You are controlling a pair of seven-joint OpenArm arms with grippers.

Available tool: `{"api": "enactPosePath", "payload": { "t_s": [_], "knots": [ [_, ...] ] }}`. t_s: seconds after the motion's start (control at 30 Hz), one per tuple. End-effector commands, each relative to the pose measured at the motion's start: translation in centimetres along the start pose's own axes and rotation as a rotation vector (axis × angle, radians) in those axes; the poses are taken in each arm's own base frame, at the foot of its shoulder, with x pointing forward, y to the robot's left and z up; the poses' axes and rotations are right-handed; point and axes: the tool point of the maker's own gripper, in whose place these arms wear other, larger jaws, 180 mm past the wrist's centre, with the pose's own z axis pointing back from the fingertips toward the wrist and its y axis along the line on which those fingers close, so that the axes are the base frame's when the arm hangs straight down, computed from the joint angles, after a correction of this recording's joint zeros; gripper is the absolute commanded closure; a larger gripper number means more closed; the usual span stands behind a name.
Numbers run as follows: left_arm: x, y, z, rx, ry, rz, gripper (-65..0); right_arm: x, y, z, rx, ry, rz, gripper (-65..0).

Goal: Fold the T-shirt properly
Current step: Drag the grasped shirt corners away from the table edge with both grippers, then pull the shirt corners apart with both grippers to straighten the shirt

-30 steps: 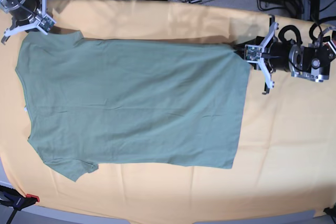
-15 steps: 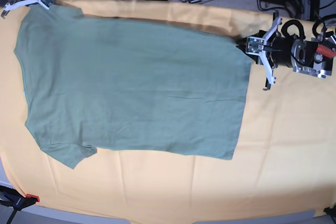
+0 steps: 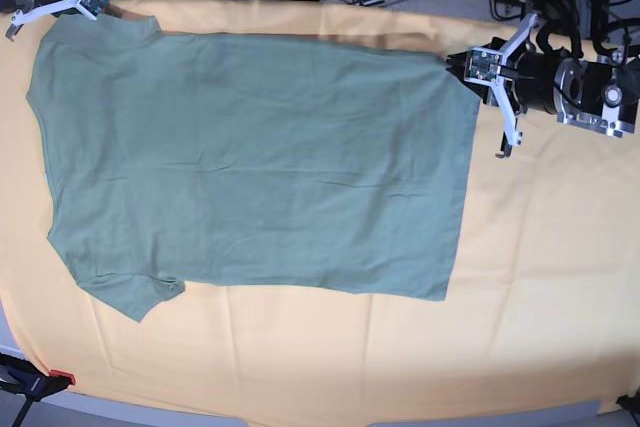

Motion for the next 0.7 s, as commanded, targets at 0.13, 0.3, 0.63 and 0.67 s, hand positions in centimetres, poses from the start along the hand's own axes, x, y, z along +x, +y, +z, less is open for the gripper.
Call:
{"api": "enactPosePath", "payload": {
  "t_s": [0.13, 0.3, 0.63, 0.67],
  "knots": [
    [-0.2, 0.6, 0.7, 0.027, 0.017, -0.024, 0.0, 0.7, -0.4, 0.2, -0.014, -0.033, 0.017, 0.0],
    [-0.7, 1.0, 0.6, 0.043, 0.052, -0.070, 0.0, 2.1, -1.2, 0.1, -0.033, -0.088, 0.027, 0.0],
    [-0.9, 4.2, -0.5, 0.173, 0.082, -0.139, 0.0, 5.8, -4.8, -0.9, -0.112, -0.254, 0.040, 0.0],
    [-1.0, 4.4, -0.6, 0.176, 0.082, -0.137, 0.0, 5.8, -5.1, -1.1, -0.119, -0.262, 0.036, 0.0]
  ]
}}
